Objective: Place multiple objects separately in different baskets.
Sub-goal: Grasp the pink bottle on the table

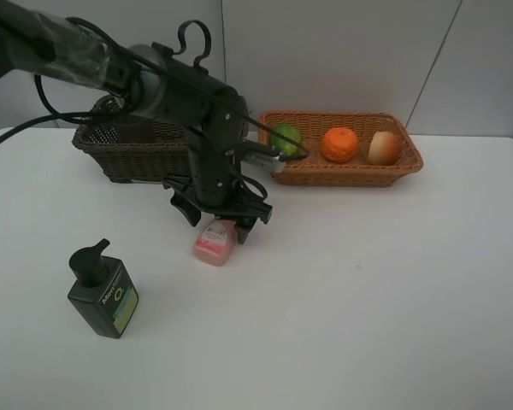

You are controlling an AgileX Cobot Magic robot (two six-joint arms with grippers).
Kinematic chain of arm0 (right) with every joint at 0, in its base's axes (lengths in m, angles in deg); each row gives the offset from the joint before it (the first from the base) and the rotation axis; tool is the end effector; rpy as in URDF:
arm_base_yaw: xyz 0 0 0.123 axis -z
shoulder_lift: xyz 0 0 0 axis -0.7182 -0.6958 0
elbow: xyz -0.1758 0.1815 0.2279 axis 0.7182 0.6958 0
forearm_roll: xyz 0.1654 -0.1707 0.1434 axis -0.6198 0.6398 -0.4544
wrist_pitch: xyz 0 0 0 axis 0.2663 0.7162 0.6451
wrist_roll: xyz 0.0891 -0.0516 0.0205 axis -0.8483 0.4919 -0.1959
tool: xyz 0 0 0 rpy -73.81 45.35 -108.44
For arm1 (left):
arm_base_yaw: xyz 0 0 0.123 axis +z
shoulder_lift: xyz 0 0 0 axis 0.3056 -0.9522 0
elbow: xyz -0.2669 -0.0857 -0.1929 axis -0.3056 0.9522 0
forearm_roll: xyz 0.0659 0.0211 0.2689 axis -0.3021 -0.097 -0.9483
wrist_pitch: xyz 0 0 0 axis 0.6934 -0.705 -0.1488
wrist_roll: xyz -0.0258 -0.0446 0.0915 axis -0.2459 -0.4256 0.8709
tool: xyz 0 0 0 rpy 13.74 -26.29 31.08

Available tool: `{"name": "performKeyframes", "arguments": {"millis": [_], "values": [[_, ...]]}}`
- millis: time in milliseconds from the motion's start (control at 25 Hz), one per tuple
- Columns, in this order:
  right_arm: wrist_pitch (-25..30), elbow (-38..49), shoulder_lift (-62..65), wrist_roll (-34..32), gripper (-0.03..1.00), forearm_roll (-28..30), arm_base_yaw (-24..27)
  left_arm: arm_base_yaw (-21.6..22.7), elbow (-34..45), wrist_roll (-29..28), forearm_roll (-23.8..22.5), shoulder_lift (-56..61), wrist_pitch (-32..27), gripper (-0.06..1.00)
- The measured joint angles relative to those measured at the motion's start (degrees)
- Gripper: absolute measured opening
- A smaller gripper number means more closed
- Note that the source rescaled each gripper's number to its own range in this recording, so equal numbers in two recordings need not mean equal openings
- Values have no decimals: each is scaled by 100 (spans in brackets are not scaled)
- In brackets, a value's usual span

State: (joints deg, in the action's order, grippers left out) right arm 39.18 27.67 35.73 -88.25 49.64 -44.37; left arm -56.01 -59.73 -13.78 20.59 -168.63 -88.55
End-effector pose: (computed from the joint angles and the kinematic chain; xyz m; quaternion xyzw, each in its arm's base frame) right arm -0.0286 -0.0044 0.2902 0.0396 0.8455 -0.0186 0.5321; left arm 0.3869 -0.2928 0.1115 0.1842 0.9787 0.0033 0.0902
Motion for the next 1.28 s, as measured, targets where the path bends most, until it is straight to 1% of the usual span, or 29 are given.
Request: {"name": "performKeyframes", "arguments": {"millis": [240, 320, 360, 440, 480, 1280], "values": [[0, 0, 0, 0, 84, 0, 0, 0, 0, 10, 2, -145, -5, 100], [0, 0, 0, 0, 84, 0, 0, 0, 0, 10, 2, -145, -5, 96], [0, 0, 0, 0, 84, 0, 0, 0, 0, 10, 6, -150, -5, 91], [0, 0, 0, 0, 84, 0, 0, 0, 0, 10, 13, -150, -10, 74], [0, 0, 0, 0, 84, 0, 0, 0, 0, 10, 13, -156, -19, 63], [0, 0, 0, 0, 84, 0, 0, 0, 0, 10, 18, -45, -76, 63]]}}
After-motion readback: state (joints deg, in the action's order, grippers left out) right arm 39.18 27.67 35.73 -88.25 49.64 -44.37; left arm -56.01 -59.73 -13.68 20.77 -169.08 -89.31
